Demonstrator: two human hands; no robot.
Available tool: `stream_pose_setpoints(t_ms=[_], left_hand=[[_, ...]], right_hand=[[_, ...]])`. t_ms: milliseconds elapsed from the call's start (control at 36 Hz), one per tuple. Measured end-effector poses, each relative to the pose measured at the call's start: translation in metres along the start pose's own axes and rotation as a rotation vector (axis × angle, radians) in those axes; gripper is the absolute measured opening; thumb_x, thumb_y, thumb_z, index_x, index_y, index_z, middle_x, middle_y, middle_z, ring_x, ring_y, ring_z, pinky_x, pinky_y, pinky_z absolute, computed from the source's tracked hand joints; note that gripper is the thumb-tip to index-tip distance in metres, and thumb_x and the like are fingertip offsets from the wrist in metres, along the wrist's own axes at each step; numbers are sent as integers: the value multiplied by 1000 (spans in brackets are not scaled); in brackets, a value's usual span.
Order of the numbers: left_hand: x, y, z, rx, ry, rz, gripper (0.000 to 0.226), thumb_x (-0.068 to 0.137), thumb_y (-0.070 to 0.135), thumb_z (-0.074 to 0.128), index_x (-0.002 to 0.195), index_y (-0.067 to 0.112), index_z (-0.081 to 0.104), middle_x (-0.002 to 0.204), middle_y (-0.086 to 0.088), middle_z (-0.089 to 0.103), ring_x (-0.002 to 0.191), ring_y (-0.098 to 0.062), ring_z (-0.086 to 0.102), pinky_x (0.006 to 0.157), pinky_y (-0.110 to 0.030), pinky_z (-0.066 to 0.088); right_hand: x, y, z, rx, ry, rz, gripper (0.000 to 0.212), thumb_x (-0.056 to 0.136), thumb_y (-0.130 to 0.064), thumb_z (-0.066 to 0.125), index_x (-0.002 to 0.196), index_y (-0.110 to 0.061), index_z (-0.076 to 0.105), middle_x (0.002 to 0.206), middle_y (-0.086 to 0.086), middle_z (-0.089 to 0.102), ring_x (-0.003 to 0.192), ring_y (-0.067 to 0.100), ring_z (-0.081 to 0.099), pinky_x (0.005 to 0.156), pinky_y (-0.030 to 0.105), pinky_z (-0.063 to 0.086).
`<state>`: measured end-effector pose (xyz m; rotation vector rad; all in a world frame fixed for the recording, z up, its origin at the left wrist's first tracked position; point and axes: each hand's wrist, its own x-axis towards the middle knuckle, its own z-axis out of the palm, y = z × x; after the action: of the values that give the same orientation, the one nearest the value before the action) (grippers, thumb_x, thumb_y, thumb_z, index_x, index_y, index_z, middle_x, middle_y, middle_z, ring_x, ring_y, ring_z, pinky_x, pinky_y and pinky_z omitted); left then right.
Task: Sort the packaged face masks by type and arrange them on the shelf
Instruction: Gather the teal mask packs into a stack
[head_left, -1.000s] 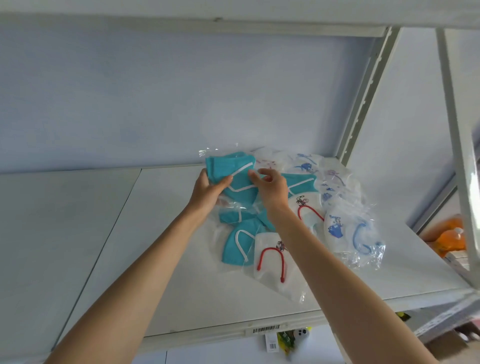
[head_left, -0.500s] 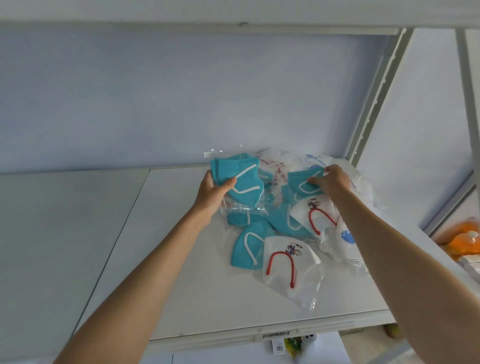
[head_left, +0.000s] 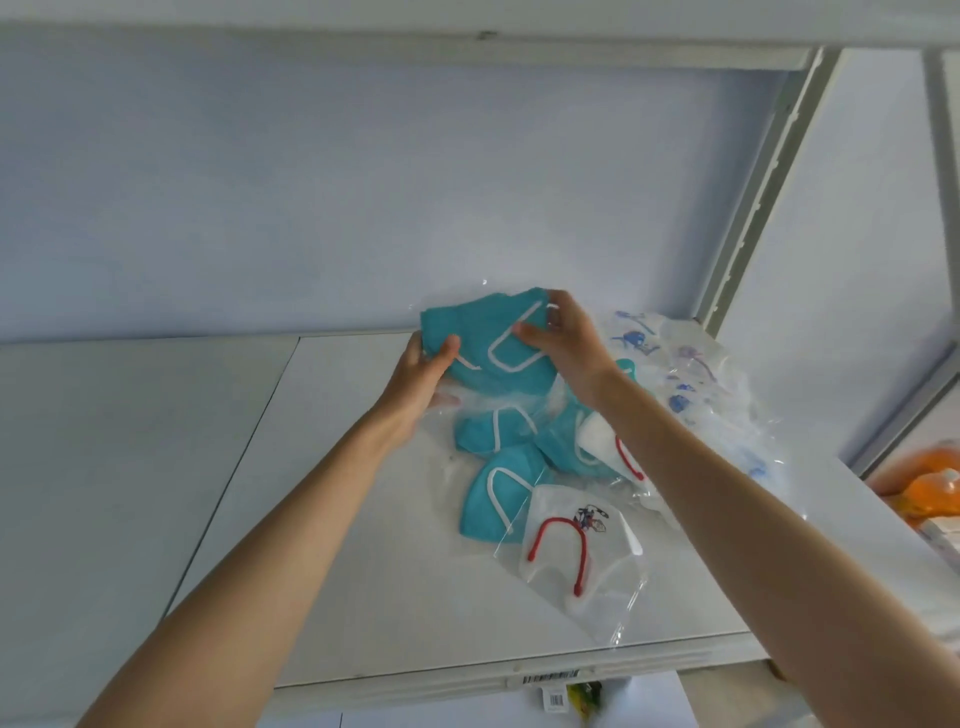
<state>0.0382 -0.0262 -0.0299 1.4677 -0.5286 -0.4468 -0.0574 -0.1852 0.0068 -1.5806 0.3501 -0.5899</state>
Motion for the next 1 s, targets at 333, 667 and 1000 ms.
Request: stream_pose_setpoints(t_ms=[333, 667, 1000], left_hand=[[-5, -2, -17, -100, 38, -19, 32, 90, 18, 66, 120, 20, 53, 110, 1, 69, 92, -14, 70, 56, -28, 55], [10, -11, -59, -137, 250, -24, 35, 88, 15, 69, 119, 19, 54, 108, -1, 67, 95, -18, 67, 55, -29, 57], [13, -11, -70, -68, 198, -25, 27, 89, 17, 69, 109, 26, 55, 105, 4, 67, 93, -15, 68, 61, -35, 59]], right_hand=[[15, 29, 25, -373, 83, 18, 48, 92, -40, 57, 134, -17, 52, 114, 8, 53, 96, 17, 52, 88, 30, 45], [36, 50, -6, -1333, 121, 229, 78, 86, -72, 37, 115, -4, 62, 137, 15, 43, 128, 33, 34, 105, 44, 30], [54, 51, -7, -1116, 262, 190, 61, 77, -45, 74, 120, -8, 50, 118, 11, 58, 112, 29, 51, 94, 39, 43]])
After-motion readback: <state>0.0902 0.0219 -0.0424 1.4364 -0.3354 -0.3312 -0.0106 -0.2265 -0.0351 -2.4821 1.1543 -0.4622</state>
